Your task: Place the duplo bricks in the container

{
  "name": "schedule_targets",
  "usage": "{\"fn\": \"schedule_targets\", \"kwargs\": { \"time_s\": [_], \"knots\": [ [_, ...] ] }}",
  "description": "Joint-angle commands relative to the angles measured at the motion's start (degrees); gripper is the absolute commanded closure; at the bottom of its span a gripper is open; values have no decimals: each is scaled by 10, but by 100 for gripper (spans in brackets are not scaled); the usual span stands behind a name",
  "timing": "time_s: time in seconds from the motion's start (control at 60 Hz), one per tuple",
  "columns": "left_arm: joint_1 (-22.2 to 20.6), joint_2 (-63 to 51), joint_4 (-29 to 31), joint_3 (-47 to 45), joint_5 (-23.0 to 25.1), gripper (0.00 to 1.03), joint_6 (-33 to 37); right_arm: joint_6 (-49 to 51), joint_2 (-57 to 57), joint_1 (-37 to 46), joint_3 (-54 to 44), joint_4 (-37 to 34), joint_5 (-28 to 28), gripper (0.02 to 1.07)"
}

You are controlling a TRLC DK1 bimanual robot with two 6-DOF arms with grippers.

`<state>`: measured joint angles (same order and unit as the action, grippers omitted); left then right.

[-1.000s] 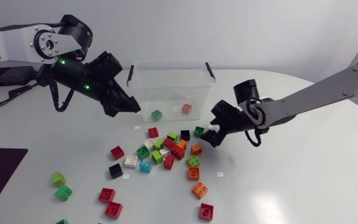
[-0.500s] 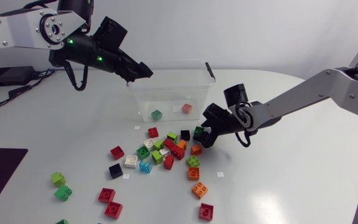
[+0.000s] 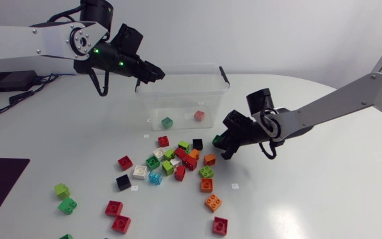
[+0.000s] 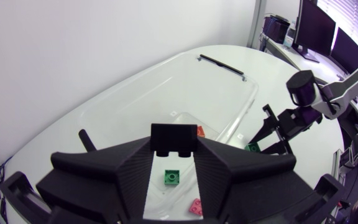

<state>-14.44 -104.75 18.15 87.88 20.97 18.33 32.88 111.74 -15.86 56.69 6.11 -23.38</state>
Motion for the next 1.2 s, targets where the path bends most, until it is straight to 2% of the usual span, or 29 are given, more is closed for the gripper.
{"fn": "schedule_targets", "kwargs": {
  "time_s": [0.0,0.083,0.117,0.317,0.533,0.75,0.833,0.933,1.183],
  "knots": [
    [-5,-15,-12,23,-12,56,-27,10,-57,3,-22,-18,4,80],
    [-5,-10,-15,17,-24,32,-28,11,-105,3,-33,-44,7,80],
    [-5,-7,-17,13,-31,27,-29,10,-121,3,-36,-54,8,80],
    [9,18,-27,-10,-52,8,-41,-1,-212,-14,-30,-118,18,80],
    [46,89,-18,-71,-54,8,-23,-34,-257,-42,23,-174,33,80],
    [85,150,20,-139,-54,8,22,-75,-249,-64,86,-180,59,80],
    [85,159,58,-165,-54,8,57,-95,-234,-72,115,-179,71,80],
    [85,170,73,-206,-55,8,74,-113,-210,-76,148,-174,84,80],
    [81,178,76,-273,-66,9,109,-145,-147,-81,210,-159,107,80]
  ]
}}
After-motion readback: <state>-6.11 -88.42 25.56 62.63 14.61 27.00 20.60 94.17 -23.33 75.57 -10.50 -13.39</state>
